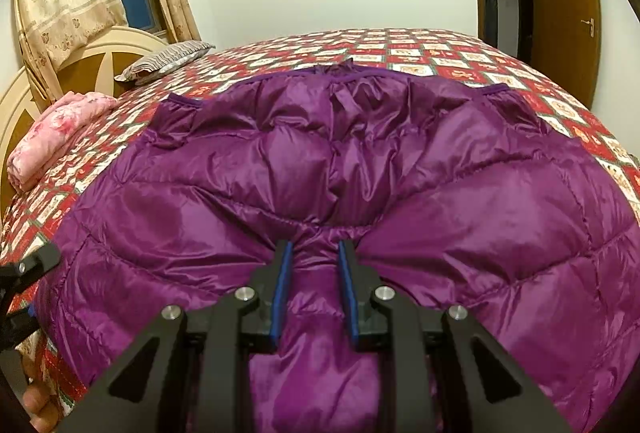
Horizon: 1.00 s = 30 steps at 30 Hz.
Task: Fold large clothes
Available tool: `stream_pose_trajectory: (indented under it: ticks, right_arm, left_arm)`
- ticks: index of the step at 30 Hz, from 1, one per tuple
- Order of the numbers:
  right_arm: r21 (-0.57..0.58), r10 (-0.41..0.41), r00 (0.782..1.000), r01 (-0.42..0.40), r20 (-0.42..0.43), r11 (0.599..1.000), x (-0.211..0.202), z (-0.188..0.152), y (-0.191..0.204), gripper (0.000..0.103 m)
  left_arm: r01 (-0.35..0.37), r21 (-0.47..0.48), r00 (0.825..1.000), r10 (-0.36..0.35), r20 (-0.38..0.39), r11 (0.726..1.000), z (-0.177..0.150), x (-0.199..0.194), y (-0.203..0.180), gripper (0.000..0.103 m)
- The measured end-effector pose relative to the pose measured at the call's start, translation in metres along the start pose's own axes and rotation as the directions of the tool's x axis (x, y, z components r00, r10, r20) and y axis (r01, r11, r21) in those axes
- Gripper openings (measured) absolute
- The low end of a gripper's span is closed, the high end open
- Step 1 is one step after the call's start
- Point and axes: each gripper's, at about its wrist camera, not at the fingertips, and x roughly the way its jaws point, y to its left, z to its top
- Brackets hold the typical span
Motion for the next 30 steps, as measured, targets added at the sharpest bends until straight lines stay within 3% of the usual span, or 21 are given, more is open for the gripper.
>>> stream_pose_trajectory:
  ticks: [3,5,7,8,9,14,19,21,23,26,27,30]
  right_arm:
    - [0.002,0.004,1.000,-0.004,-0.001,1.000,0.000,0.000,-0.002,0.025]
    - [0.013,0.016,1.000,-0.015,-0.003,1.000,0.000,0.000,-0.004,0.025]
    - [0.023,0.026,1.000,-0.026,-0.005,0.999,0.000,0.001,-0.007,0.025]
    - [0.027,0.030,1.000,-0.029,-0.007,0.999,0.000,0.001,-0.008,0.025]
    - [0.029,0.032,0.999,-0.032,-0.010,0.999,0.001,0.001,-0.010,0.025]
    - [0.046,0.035,0.999,-0.033,-0.038,0.998,0.003,0.005,-0.007,0.026]
    - [0.179,0.179,0.980,-0.162,-0.083,0.970,0.002,0.006,0.003,0.028]
    - [0.193,0.263,0.959,-0.240,-0.102,0.951,0.003,0.004,0.022,0.028]
    - [0.223,0.375,0.920,-0.344,-0.117,0.912,0.004,0.002,0.045,0.027]
    - [0.276,0.545,0.827,-0.496,-0.140,0.823,0.011,0.000,0.078,0.025]
    - [0.277,0.563,0.813,-0.513,-0.148,0.813,0.013,0.000,0.084,0.025]
    - [0.256,0.559,0.815,-0.514,-0.152,0.819,0.008,0.001,0.083,0.025]
  left_arm:
    - [0.034,0.025,0.999,-0.033,-0.031,0.999,0.001,0.019,-0.013,0.090]
    - [0.058,0.021,0.998,-0.058,-0.009,0.998,-0.002,0.019,-0.018,0.088]
    - [0.113,0.034,0.993,-0.112,-0.025,0.993,-0.007,0.017,-0.025,0.063]
    - [0.114,0.052,0.993,-0.112,-0.031,0.992,-0.007,0.018,-0.029,0.043]
    - [0.128,0.072,0.992,-0.125,-0.033,0.989,-0.005,0.016,-0.032,0.037]
    - [0.195,0.146,0.981,-0.192,-0.031,0.970,0.007,-0.003,-0.057,0.026]
    - [0.211,0.280,0.976,-0.215,-0.017,0.936,0.019,-0.037,-0.084,0.024]
    - [0.208,0.346,0.975,-0.224,0.006,0.915,0.023,-0.057,-0.094,0.024]
    - [0.167,0.427,0.980,-0.198,0.029,0.889,0.028,-0.074,-0.105,0.024]
    - [0.086,0.517,0.990,-0.133,0.055,0.852,0.026,-0.079,-0.114,0.024]
    - [0.069,0.537,0.991,-0.118,0.057,0.841,0.023,-0.078,-0.116,0.024]
    - [0.053,0.607,0.992,-0.112,0.060,0.793,0.008,-0.080,-0.126,0.024]
